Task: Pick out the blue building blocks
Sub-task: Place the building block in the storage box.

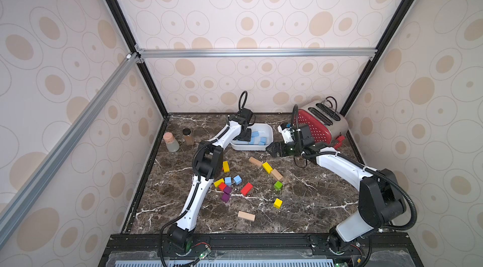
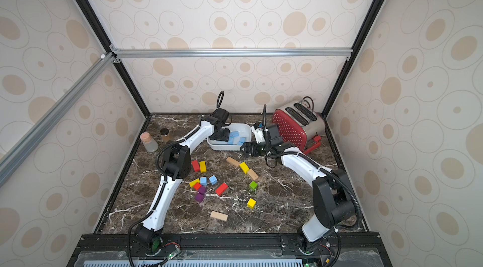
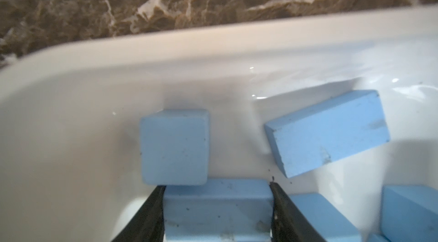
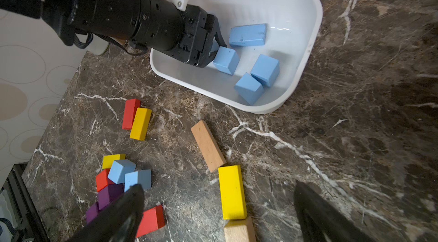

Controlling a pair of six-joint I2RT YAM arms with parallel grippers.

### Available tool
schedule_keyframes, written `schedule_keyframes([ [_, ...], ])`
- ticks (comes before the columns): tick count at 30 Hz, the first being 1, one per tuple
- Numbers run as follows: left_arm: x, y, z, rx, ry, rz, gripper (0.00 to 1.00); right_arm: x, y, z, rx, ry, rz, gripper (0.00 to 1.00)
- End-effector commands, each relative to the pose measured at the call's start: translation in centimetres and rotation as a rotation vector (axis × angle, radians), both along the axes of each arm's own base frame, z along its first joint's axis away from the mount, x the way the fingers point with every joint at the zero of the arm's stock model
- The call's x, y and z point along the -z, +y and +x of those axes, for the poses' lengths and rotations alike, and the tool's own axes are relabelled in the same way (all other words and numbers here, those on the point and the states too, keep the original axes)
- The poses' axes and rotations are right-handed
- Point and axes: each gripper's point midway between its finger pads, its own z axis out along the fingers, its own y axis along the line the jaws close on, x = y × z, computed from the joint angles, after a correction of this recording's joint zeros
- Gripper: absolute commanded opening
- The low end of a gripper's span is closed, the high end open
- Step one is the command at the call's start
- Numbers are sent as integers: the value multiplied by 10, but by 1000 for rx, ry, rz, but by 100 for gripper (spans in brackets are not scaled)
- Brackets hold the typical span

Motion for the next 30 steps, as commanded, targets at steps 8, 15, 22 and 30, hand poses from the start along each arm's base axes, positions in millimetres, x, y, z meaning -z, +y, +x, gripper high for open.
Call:
schedule_keyframes([
  [8, -29, -2, -10, -16, -1, -21, 72, -8, 1, -2, -15, -13, 11, 100],
  [15, -53, -2, -10, -18, -35, -40, 83, -11, 2, -4, -23, -15, 21, 100],
  [22, -84, -6, -10, -24, -76, -89, 91, -20, 4, -7, -34, -15, 35, 100],
  [30, -136, 2, -22, -16, -150, -95, 99, -37, 0, -15, -35, -42, 51, 100],
])
